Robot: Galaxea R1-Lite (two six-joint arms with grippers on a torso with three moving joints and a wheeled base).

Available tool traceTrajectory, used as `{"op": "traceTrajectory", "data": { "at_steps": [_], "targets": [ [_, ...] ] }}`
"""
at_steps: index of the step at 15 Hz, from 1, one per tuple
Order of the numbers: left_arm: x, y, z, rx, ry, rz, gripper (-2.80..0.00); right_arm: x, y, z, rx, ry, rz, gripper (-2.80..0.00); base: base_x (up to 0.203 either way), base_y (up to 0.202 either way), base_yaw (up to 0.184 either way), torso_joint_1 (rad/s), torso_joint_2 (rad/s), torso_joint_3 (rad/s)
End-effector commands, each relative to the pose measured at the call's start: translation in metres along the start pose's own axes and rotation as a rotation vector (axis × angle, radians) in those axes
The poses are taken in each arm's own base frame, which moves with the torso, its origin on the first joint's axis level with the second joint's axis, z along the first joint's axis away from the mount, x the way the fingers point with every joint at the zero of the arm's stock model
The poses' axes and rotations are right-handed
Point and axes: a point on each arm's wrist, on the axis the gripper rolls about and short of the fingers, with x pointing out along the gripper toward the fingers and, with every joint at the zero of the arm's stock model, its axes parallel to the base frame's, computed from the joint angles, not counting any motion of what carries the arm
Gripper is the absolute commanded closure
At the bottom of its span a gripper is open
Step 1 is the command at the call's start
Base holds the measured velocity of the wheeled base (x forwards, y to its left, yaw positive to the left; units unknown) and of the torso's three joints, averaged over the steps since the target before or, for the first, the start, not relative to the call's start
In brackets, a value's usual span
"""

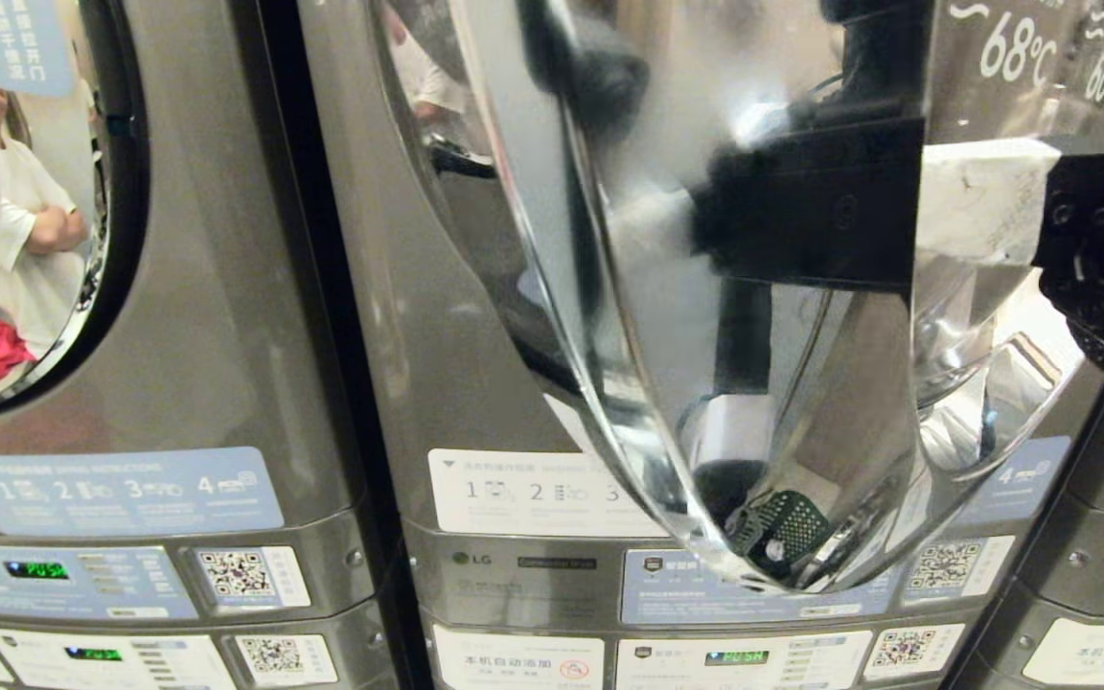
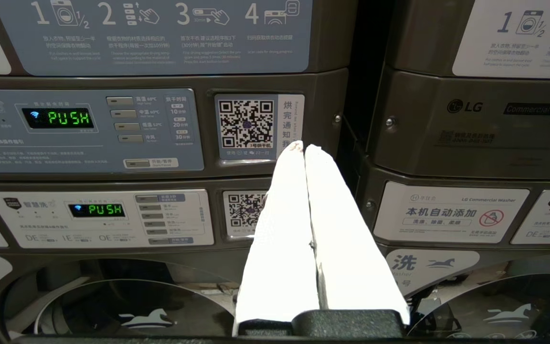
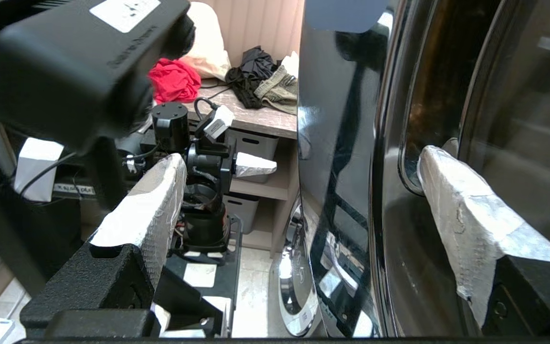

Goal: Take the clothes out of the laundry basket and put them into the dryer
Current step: Open the dryer

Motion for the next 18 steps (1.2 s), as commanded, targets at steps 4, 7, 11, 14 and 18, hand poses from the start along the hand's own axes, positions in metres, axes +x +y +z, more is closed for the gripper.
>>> {"op": "traceTrajectory", "data": {
  "at_steps": [4,7,11,14,18],
  "targets": [
    [0.000,0.000,0.000,0.000,0.000,0.000,0.00,-0.024,0.016,0.018,-0.047,-0.065,-0.064,-2.80,0.000,0.000,0.000,0.000,0.00,0.000],
    [0.000,0.000,0.000,0.000,0.000,0.000,0.00,-0.037,0.023,0.027,-0.070,-0.102,-0.127,-2.80,0.000,0.000,0.000,0.000,0.00,0.000],
    [0.000,0.000,0.000,0.000,-0.001,0.000,0.00,-0.070,0.022,0.030,-0.084,-0.092,-0.342,-2.80,0.000,0.000,0.000,0.000,0.00,0.000],
    [0.000,0.000,0.000,0.000,0.000,0.000,0.00,-0.108,0.023,0.022,0.014,-0.032,-0.671,-2.80,0.000,0.000,0.000,0.000,0.00,0.000],
    [0.000,0.000,0.000,0.000,0.000,0.001,0.00,-0.146,0.090,-0.006,0.044,-0.044,-1.085,-2.80,0.000,0.000,0.000,0.000,0.00,0.000]
  ]
}}
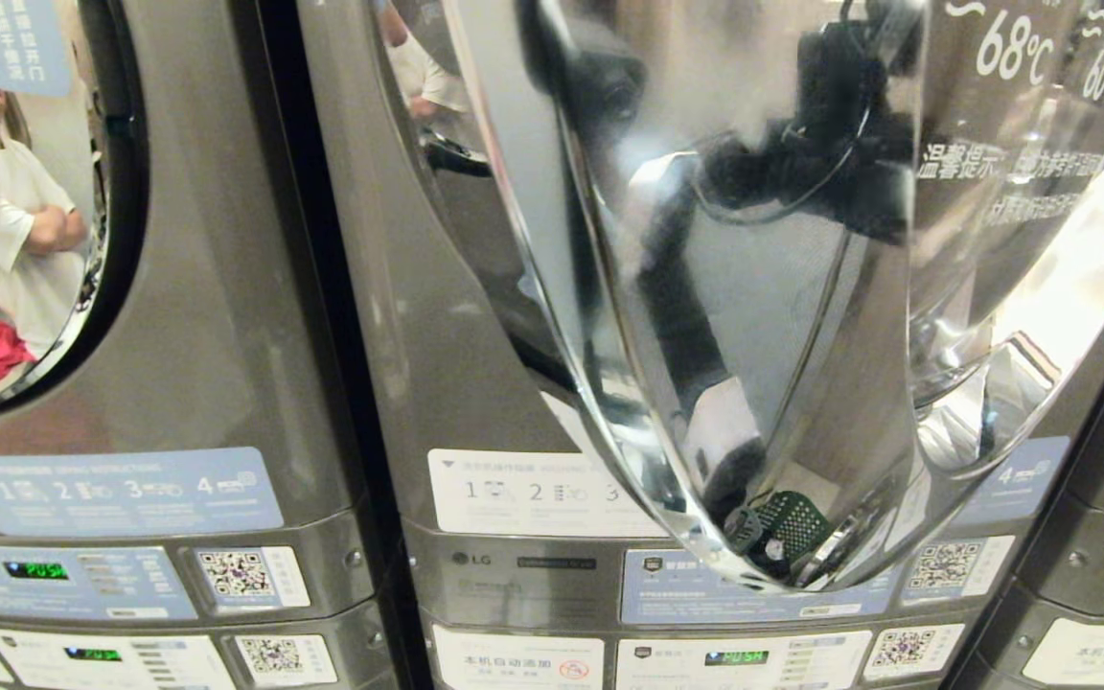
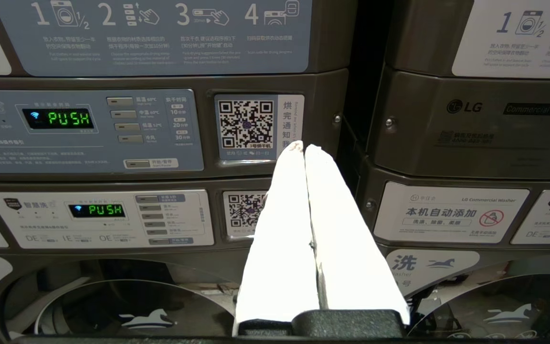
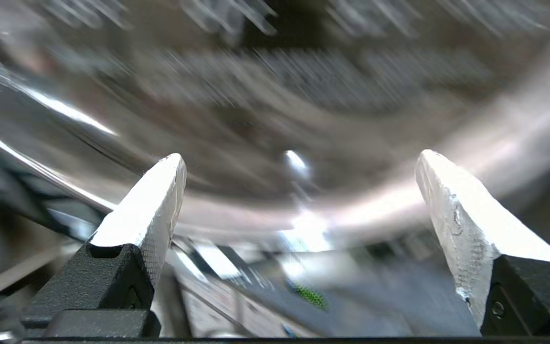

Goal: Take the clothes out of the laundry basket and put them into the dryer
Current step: Open the dryer

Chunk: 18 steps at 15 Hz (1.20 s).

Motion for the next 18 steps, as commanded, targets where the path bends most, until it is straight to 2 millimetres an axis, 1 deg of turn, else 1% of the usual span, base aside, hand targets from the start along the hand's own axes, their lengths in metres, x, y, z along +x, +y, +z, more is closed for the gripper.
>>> {"op": "traceTrajectory", "data": {
  "at_steps": [1,2,4,5,6,7,8,9,12,14,15,17,18],
  "targets": [
    [0.000,0.000,0.000,0.000,-0.001,0.000,0.00,-0.054,0.012,-0.025,-0.007,-0.030,-0.163,-2.80,0.000,0.000,0.000,0.000,0.00,0.000],
    [0.000,0.000,0.000,0.000,0.000,-0.001,0.00,-0.070,0.014,-0.049,0.014,0.051,-0.266,-2.80,0.000,0.000,0.000,0.000,0.00,0.000],
    [0.000,0.000,0.000,0.000,0.000,0.000,0.00,-0.090,0.014,-0.105,0.040,0.249,-0.482,-2.80,0.000,0.000,0.000,0.000,0.00,0.000],
    [0.000,0.000,0.000,0.000,0.000,-0.001,0.00,-0.099,0.014,-0.127,0.039,0.298,-0.557,-2.80,0.000,0.000,0.000,0.000,0.00,0.000],
    [0.000,0.000,0.000,0.000,0.000,-0.001,0.00,-0.106,0.015,-0.144,0.032,0.315,-0.609,-2.80,0.000,0.000,0.000,0.000,0.00,0.000],
    [0.000,0.000,0.000,0.000,0.000,-0.001,0.00,-0.108,0.014,-0.160,0.030,0.350,-0.663,-2.80,0.000,0.000,0.000,0.000,0.00,0.000],
    [0.000,0.000,0.000,0.000,0.000,-0.001,0.00,-0.106,0.011,-0.171,0.029,0.385,-0.696,-2.80,0.000,0.000,0.000,0.000,0.00,0.000],
    [0.000,0.000,0.000,-0.002,0.000,0.001,0.00,-0.101,0.008,-0.180,0.027,0.377,-0.712,-2.80,0.000,0.000,0.000,0.000,0.00,0.000],
    [0.000,0.000,0.000,-0.001,0.000,-0.001,0.00,-0.080,-0.003,-0.205,-0.042,0.236,-0.728,-2.80,0.000,0.000,0.000,0.000,0.00,0.000],
    [0.000,0.000,0.000,-0.002,0.000,-0.001,0.00,-0.073,-0.008,-0.227,-0.098,0.202,-0.708,-2.80,0.000,0.000,0.000,0.000,0.00,0.000],
    [0.000,0.000,0.000,0.000,0.000,-0.001,0.00,-0.071,-0.009,-0.232,-0.111,0.162,-0.690,-2.80,0.000,0.000,0.000,0.000,0.00,0.000],
    [0.000,0.000,0.000,-0.001,0.000,-0.001,0.00,-0.068,-0.008,-0.234,-0.084,0.183,-0.628,-2.80,0.000,0.000,0.000,0.000,0.00,0.000],
    [0.000,0.000,0.000,-0.001,0.000,0.001,0.00,-0.068,-0.007,-0.236,-0.058,0.198,-0.628,-2.80,0.000,0.000,0.000,0.000,0.00,0.000]
  ]
}}
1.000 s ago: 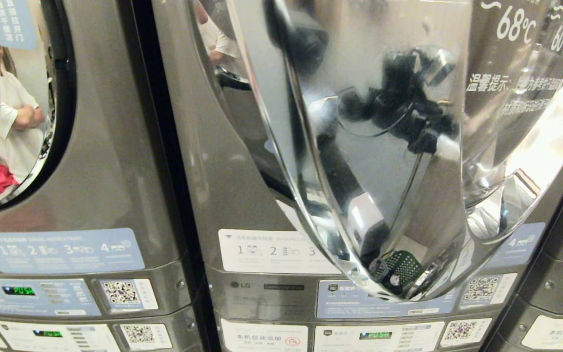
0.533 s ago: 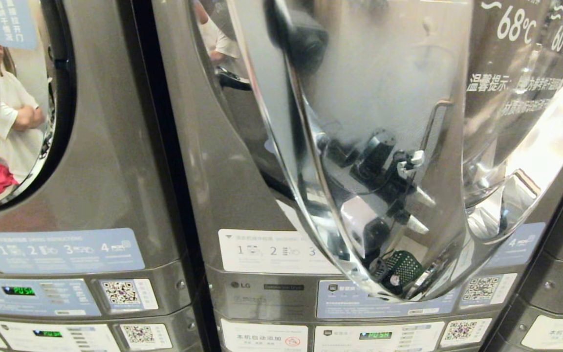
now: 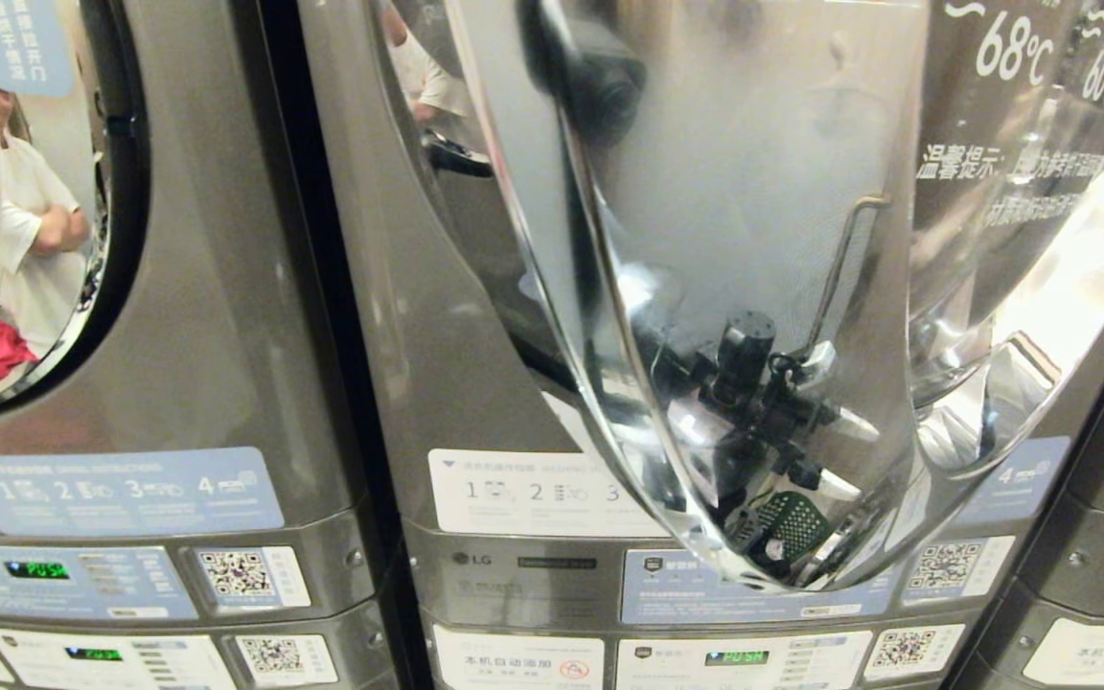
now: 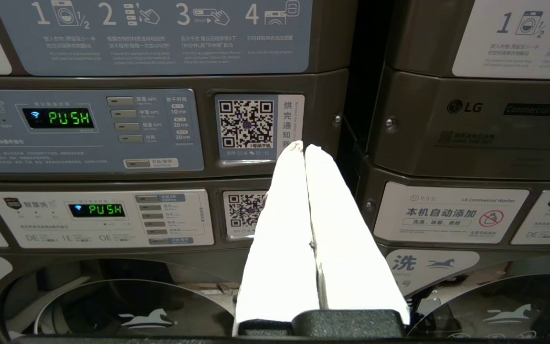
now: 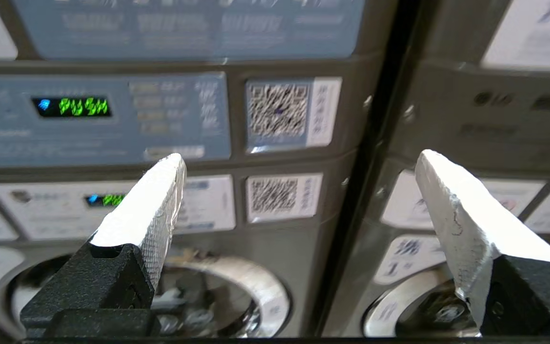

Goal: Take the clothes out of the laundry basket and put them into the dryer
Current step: Open the dryer

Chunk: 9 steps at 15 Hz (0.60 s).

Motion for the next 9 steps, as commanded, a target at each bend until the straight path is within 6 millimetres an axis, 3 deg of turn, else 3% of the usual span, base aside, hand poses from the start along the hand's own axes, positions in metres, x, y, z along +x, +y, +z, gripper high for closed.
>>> {"op": "traceTrajectory", "data": {
  "at_steps": [1,3,6,9],
  "targets": [
    [0.000,0.000,0.000,0.000,-0.002,0.000,0.00,0.000,0.002,-0.008,0.020,0.058,0.008,-2.80,0.000,0.000,0.000,0.000,0.00,0.000],
    [0.000,0.000,0.000,0.001,0.000,0.001,0.00,-0.006,0.004,-0.021,0.025,0.114,0.032,-2.80,0.000,0.000,0.000,0.000,0.00,0.000],
    [0.000,0.000,0.000,0.000,0.000,0.001,0.00,-0.020,0.003,-0.023,0.026,-0.085,0.070,-2.80,0.000,0.000,0.000,0.000,0.00,0.000],
    [0.000,0.000,0.000,-0.001,0.000,0.000,0.00,-0.023,0.002,-0.024,0.054,-0.131,0.075,-2.80,0.000,0.000,0.000,0.000,0.00,0.000]
  ]
}}
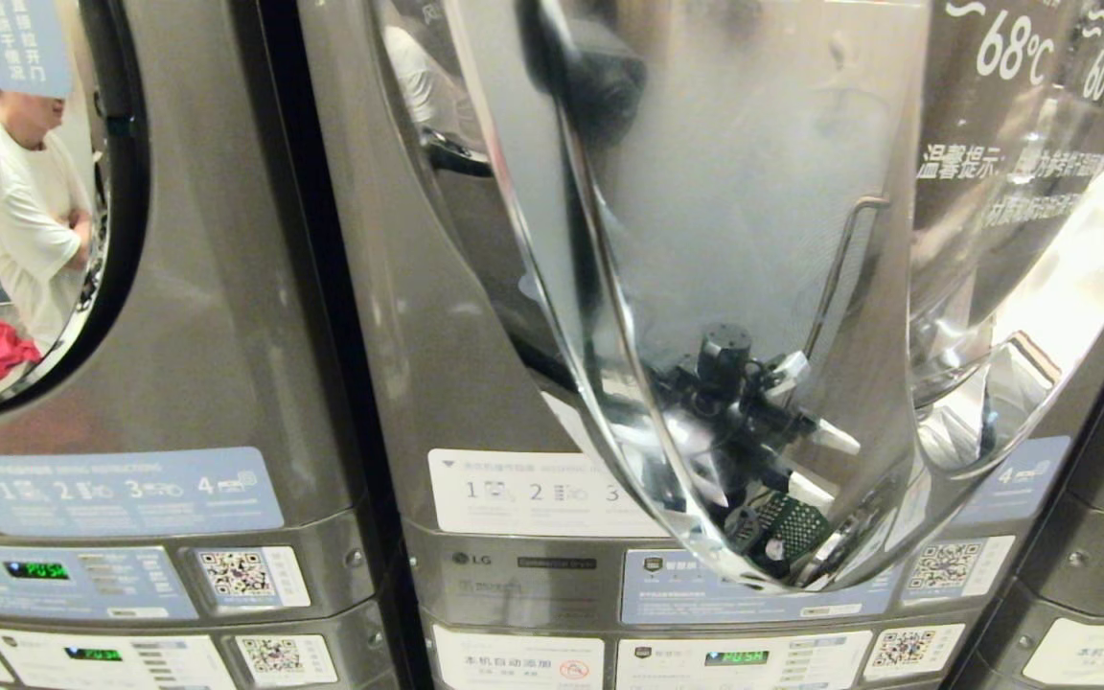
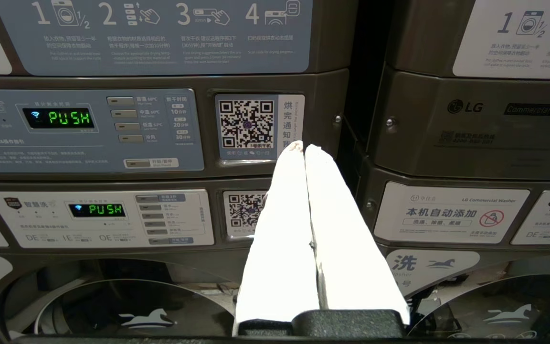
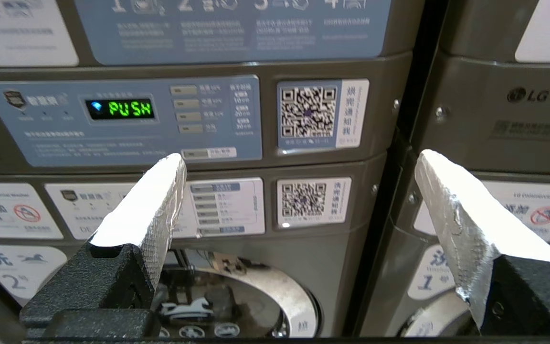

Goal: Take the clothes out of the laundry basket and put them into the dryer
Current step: Open the dryer

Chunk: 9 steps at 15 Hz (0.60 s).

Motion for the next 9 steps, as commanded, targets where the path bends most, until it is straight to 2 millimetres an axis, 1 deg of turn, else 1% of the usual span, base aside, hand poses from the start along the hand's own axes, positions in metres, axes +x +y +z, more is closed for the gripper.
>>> {"op": "traceTrajectory", "data": {
  "at_steps": [1,9],
  "targets": [
    [0.0000,0.0000,0.0000,0.000,-0.001,0.001,0.00,-0.0033,-0.0001,-0.0010,0.002,-0.045,0.002,-2.80,0.000,0.000,0.000,0.000,0.00,0.000],
    [0.0000,0.0000,0.0000,0.000,0.000,0.001,0.00,-0.0032,-0.0001,-0.0014,-0.005,-0.043,0.002,-2.80,0.000,0.000,0.000,0.000,0.00,0.000]
  ]
}}
